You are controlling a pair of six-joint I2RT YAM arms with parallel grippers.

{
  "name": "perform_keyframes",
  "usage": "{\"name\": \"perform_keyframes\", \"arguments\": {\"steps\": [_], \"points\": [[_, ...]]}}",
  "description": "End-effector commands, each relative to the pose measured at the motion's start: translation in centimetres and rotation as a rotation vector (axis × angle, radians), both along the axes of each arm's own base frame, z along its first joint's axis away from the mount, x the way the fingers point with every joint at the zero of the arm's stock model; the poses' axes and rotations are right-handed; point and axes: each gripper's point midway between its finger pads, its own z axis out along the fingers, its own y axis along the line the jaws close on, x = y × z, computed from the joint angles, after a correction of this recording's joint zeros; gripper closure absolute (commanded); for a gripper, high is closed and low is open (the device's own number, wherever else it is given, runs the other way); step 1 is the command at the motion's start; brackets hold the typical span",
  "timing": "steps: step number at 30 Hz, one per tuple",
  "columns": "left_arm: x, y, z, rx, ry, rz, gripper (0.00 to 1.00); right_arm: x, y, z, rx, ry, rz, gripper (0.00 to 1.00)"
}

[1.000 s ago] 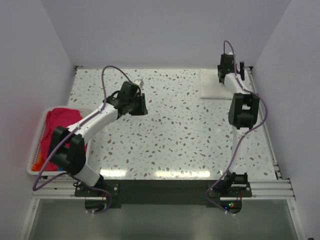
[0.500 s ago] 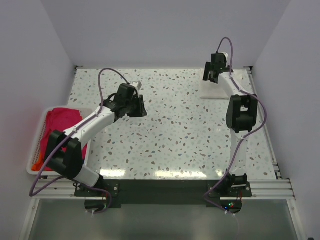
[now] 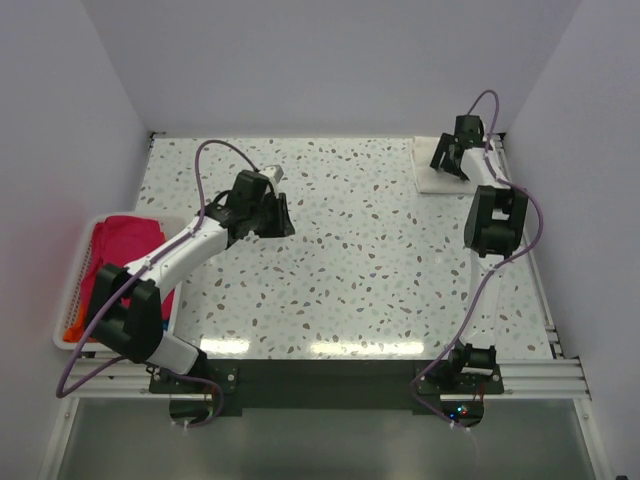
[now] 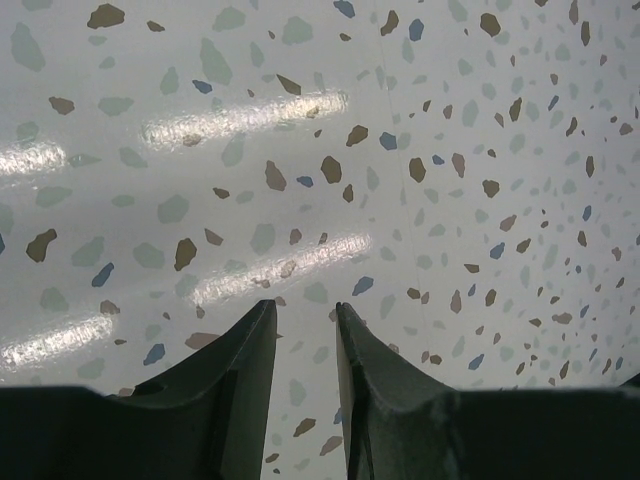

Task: Fold and stack the t-shirts
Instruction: Neatly place the folded tshirt to the corner, then reset both grippers

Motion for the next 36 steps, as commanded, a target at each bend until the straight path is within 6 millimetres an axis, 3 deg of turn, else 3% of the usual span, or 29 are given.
{"name": "perform_keyframes", "arguments": {"steps": [1,9,10,12,13,14,15,16,18,22,24,25,26,27,28,29,30,31,32,33,34,35,36], "points": [[0.7,-0.5,1.5,-0.047,-0.052,-0.008,0.65,-0.5,-1.5,-1.5,0.011,0.048,-0.027,0.17],[0.7,-0.7,0.9,-0.058,-0.036,-0.007,0.65,0.8,-0.4,-0.9,0.084,-0.042,-0.021,0.16],[0.6,-0.6,0.8,-0.058,-0.038,-0.004,0.64,1.1,-0.3,0.9,0.085,-0.086,-0.019,0.15],[0.7,-0.6,0.9,-0.058,-0.049,0.001,0.61,1.2,-0.3,1.7,0.065,-0.144,-0.033,0.08],[0.7,-0.4,0.8,-0.056,-0.052,0.005,0.60,2.1,0.2,5.3,0.053,-0.247,-0.025,0.05],[0.7,-0.4,0.8,-0.058,-0.055,0.003,0.59,1.4,0.6,4.7,0.054,-0.242,-0.021,0.01],[0.8,-0.3,1.0,-0.063,-0.060,0.004,0.59,1.4,1.1,5.8,0.052,-0.274,-0.014,0.01],[0.9,-0.3,1.3,-0.067,-0.068,0.005,0.58,1.9,2.0,8.3,0.041,-0.350,-0.007,0.01],[0.9,-0.1,2.1,-0.073,-0.086,0.006,0.58,1.1,3.3,8.6,0.030,-0.363,-0.004,0.01],[1.2,1.1,4.0,-0.058,-0.139,0.044,0.55,-0.5,8.6,11.1,0.041,-0.407,0.049,0.01],[1.0,1.8,5.0,-0.052,-0.162,0.060,0.53,-2.5,10.6,12.8,0.056,-0.427,0.055,0.01],[1.1,2.3,5.2,-0.046,-0.167,0.073,0.53,-3.9,12.8,12.1,0.074,-0.400,0.083,0.01],[0.9,2.6,5.6,-0.043,-0.176,0.083,0.53,-5.1,13.7,14.6,0.084,-0.438,0.094,0.01],[0.6,3.1,6.1,-0.042,-0.192,0.093,0.52,-6.3,14.8,15.2,0.096,-0.437,0.105,0.01],[0.4,3.5,6.3,-0.034,-0.200,0.109,0.52,-7.9,17.1,14.9,0.121,-0.410,0.144,0.01],[0.2,3.9,6.5,-0.034,-0.207,0.118,0.52,-9.7,18.2,14.3,0.143,-0.381,0.160,0.01],[-0.5,4.3,6.8,-0.036,-0.214,0.125,0.51,-11.4,19.0,16.4,0.169,-0.407,0.170,0.01],[-0.7,4.7,7.0,-0.031,-0.221,0.138,0.51,-14.1,20.5,14.5,0.204,-0.348,0.187,0.01],[-1.1,5.1,7.0,-0.027,-0.225,0.144,0.51,-15.6,21.8,14.5,0.243,-0.343,0.226,0.01],[-1.9,5.5,7.0,-0.027,-0.236,0.150,0.50,-17.5,22.5,16.4,0.276,-0.382,0.249,0.01],[-2.2,6.0,6.9,-0.022,-0.242,0.164,0.50,-19.5,24.0,16.0,0.299,-0.360,0.289,0.01],[-2.5,6.2,6.8,-0.021,-0.244,0.167,0.50,-21.7,24.5,13.8,0.312,-0.305,0.308,0.01],[-3.2,6.5,6.5,-0.020,-0.246,0.169,0.49,-23.9,25.5,15.5,0.340,-0.340,0.355,0.01]]}}
